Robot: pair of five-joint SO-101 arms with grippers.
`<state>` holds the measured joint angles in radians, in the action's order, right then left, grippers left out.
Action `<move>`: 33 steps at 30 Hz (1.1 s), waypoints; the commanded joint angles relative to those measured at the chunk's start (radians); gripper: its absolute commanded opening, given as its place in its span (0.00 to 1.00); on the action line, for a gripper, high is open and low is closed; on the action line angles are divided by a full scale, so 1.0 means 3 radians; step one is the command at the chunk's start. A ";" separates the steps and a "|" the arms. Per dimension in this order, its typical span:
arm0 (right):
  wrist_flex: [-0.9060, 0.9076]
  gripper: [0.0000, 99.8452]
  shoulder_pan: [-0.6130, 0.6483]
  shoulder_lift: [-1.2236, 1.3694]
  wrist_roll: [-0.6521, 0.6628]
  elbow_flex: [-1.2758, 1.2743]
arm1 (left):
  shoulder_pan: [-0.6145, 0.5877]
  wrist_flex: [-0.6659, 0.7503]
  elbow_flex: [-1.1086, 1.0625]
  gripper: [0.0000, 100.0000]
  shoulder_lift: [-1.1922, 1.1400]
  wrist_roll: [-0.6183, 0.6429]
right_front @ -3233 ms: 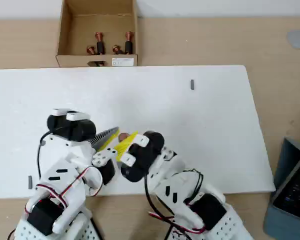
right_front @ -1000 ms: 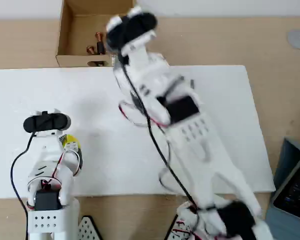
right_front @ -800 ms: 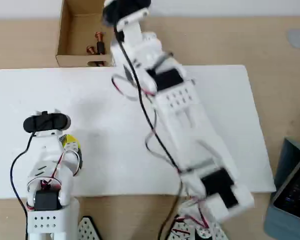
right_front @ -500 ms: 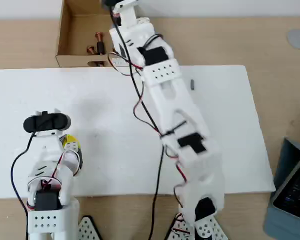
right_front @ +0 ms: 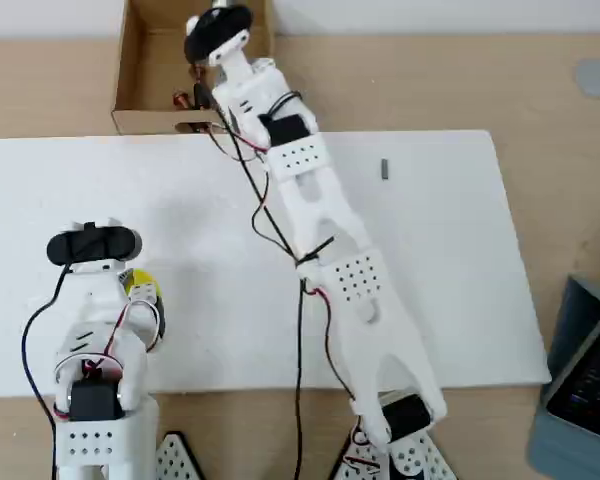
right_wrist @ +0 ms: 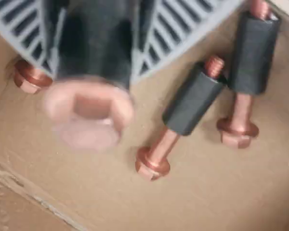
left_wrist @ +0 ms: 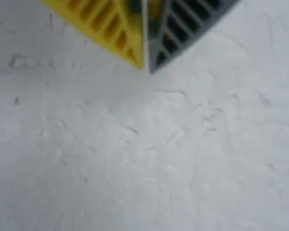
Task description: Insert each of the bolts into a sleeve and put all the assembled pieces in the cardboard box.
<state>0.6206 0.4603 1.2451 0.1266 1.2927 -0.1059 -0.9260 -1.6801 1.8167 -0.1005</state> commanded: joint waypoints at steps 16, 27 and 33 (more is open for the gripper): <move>0.0271 0.15 -0.0054 0.0084 0.0245 0.0458 | -0.0020 0.0020 -0.0036 0.00 0.0028 -0.0010; 0.0286 0.15 -0.0059 0.0064 0.0245 0.0601 | -0.0020 0.0020 -0.0036 0.00 0.0028 -0.0010; 0.0701 0.15 -0.0090 0.0064 0.0245 0.1056 | -0.0020 0.0020 -0.0036 0.00 0.0028 -0.0010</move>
<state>0.7818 0.4588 1.2835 0.1941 1.5060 -0.1059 -0.9260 -1.6801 1.8167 -0.1005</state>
